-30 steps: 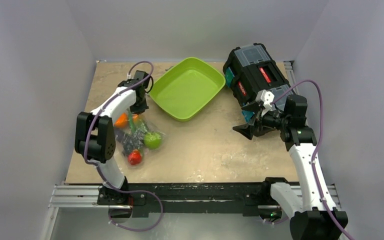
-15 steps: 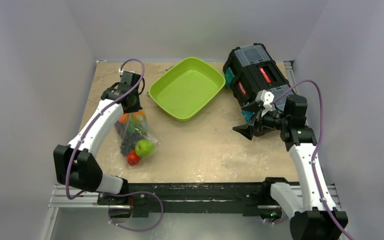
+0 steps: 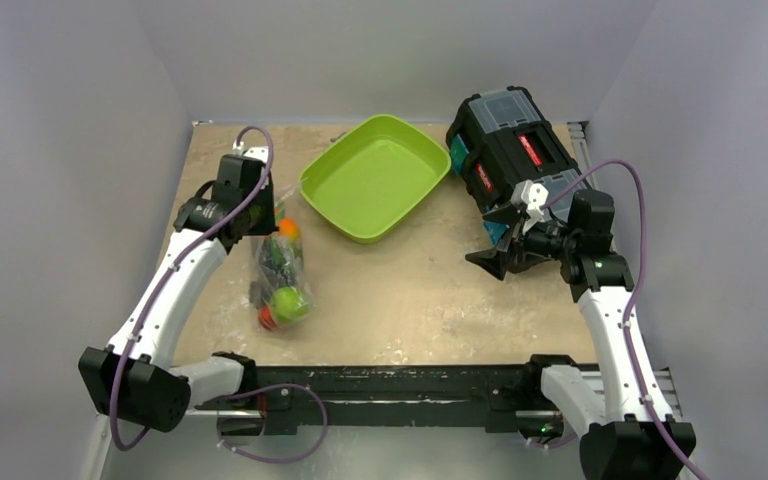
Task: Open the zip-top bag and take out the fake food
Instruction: Pick up the zipper food storage bag at the center of the board.
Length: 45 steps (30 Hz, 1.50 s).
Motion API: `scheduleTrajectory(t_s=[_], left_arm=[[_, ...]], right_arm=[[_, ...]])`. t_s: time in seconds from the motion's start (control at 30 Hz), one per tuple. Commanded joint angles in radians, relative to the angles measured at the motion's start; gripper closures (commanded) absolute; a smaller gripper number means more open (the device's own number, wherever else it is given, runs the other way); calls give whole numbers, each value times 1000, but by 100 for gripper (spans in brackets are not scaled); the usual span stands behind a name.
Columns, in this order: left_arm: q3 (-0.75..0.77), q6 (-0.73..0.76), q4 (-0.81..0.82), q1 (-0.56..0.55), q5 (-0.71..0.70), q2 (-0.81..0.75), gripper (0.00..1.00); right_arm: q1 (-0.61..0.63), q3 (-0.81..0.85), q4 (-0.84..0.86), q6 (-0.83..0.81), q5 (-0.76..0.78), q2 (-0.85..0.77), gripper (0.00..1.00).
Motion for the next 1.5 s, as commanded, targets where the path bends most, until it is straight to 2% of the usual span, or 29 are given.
scheduleTrajectory(t_s=[0.0, 0.33, 0.63, 0.7, 0.77, 0.83, 0.93, 1.0, 1.23, 1.37, 1.47], left_arm=[[-3, 32, 15, -3, 66, -37, 100], [-10, 53, -18, -20, 311, -65, 100], [-13, 85, 14, -38, 666, -184, 100], [-8, 86, 22, -44, 760, -187, 100], [9, 93, 14, -61, 813, -180, 100], [29, 106, -15, -87, 837, -171, 100], [40, 112, -22, -120, 868, -171, 100], [27, 92, 12, -144, 917, -173, 100], [-32, -1, 189, -278, 1009, -132, 100], [-43, -28, 252, -327, 1030, -98, 100], [-36, -34, 276, -353, 1049, -74, 100]], right_arm=[[1, 2, 6, -12, -34, -15, 1], [1, 1, 4, -14, -34, -14, 1], [1, -15, -16, -73, -110, -9, 1], [5, -12, -69, -170, -149, 3, 1], [7, -6, -174, -348, -203, 37, 1], [16, 16, -331, -580, -259, 81, 1], [93, 87, -647, -1015, -286, 172, 1], [143, 148, -736, -1127, -263, 239, 1], [250, 400, -804, -1187, -263, 421, 1], [297, 487, -767, -1109, -246, 472, 2], [315, 493, -727, -1050, -243, 489, 8]])
